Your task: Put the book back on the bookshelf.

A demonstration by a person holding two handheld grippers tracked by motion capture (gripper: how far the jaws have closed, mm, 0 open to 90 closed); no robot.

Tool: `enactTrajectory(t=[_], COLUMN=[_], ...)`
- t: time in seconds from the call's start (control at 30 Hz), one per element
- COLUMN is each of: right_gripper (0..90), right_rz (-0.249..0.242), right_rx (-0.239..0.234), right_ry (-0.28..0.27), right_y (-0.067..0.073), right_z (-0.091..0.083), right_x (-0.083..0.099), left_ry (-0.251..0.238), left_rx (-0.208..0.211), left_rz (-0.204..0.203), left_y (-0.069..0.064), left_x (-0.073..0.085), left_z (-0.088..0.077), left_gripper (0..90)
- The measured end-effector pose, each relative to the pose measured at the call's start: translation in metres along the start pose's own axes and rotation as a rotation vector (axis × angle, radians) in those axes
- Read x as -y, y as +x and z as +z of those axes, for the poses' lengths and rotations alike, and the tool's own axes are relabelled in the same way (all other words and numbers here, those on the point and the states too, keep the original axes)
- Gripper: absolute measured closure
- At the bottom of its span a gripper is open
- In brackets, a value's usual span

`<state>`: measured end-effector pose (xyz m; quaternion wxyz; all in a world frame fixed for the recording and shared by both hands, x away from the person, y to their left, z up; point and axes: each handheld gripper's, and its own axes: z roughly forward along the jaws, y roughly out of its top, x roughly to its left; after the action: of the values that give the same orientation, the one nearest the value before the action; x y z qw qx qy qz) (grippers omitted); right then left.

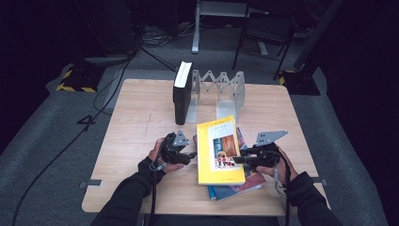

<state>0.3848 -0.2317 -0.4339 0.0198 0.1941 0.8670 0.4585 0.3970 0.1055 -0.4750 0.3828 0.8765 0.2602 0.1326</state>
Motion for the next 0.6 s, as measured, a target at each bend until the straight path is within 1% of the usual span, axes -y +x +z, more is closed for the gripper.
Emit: enactTrajectory(t=[0.1, 0.17, 0.2, 0.27, 0.3, 0.37, 0.47, 0.6], right_gripper=[67.5, 66.7, 63.5, 62.7, 59.7, 48.0, 40.4, 38.9], right_rz=[-0.003, -0.010, -0.010, -0.011, -0.015, -0.009, 0.012, 0.072], right_rx=[-0.017, -0.018, -0.005, 0.004, 0.012, 0.032, 0.064, 0.076], right_ry=[0.008, 0.019, 0.025, 0.027, 0.031, 0.037, 0.053, 0.022], right_y=[0.009, 0.015, 0.018, 0.018, 0.019, 0.018, 0.012, 0.001], right_z=[-0.006, -0.011, -0.013, -0.013, -0.012, -0.008, 0.004, 0.015], right_x=[0.005, 0.007, 0.007, 0.007, 0.007, 0.005, 0.003, -0.001], left_ry=[0.004, 0.009, 0.008, 0.011, 0.012, 0.011, 0.009, 0.010], left_rx=[0.040, 0.029, 0.021, 0.018, 0.025, 0.032, 0.031, 0.037], left_rz=[0.023, 0.051, 0.057, 0.063, 0.057, 0.051, 0.052, 0.047], left_y=[-0.006, -0.014, -0.015, -0.015, -0.014, -0.013, -0.013, -0.012], left_x=[0.000, 0.000, 0.000, -0.001, 0.000, 0.000, 0.000, 0.000], left_z=[-0.002, -0.004, -0.004, -0.004, -0.003, -0.002, -0.002, -0.001], left_gripper=[37.0, 37.0, 37.6, 37.5, 37.5, 36.7, 36.9, 36.9])
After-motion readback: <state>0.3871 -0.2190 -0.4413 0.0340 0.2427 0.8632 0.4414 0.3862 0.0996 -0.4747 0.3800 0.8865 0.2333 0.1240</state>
